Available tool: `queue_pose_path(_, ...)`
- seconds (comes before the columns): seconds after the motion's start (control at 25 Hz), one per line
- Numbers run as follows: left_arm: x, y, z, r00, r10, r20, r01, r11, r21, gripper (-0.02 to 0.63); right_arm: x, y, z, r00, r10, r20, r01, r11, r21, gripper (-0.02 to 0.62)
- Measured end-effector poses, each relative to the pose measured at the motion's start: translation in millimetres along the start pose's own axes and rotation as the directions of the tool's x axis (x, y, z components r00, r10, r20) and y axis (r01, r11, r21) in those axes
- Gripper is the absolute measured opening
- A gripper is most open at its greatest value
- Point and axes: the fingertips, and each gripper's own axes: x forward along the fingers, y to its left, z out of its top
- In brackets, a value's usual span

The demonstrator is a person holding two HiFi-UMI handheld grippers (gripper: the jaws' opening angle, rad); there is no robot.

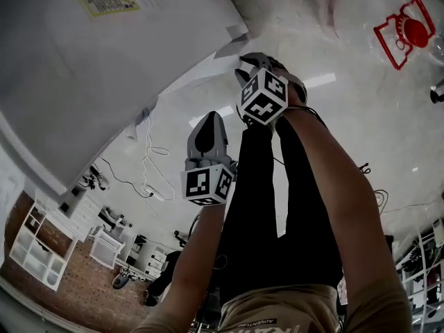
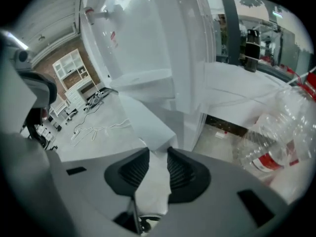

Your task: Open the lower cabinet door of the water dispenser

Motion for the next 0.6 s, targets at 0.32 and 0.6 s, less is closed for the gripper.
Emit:
queue_pose_path(0.32, -30.8, -5.6, -8.4, 1.0, -0.016, -0.007, 0.016, 1.0, 0.001, 0.003, -5.1, 35.0, -21.6, 0.998, -0.055, -0.006, 0.056, 0.986, 0.159, 0.11)
queue_pose_path(0.6, -44.9, 9.8, -19.1, 0.997, -0.071, 0.004, 0.071, 0.997, 0.03, 0.003, -4.6, 53.1, -28.2, 0.992, -0.124, -0.01, 0.123, 0.969, 0.213, 0.11)
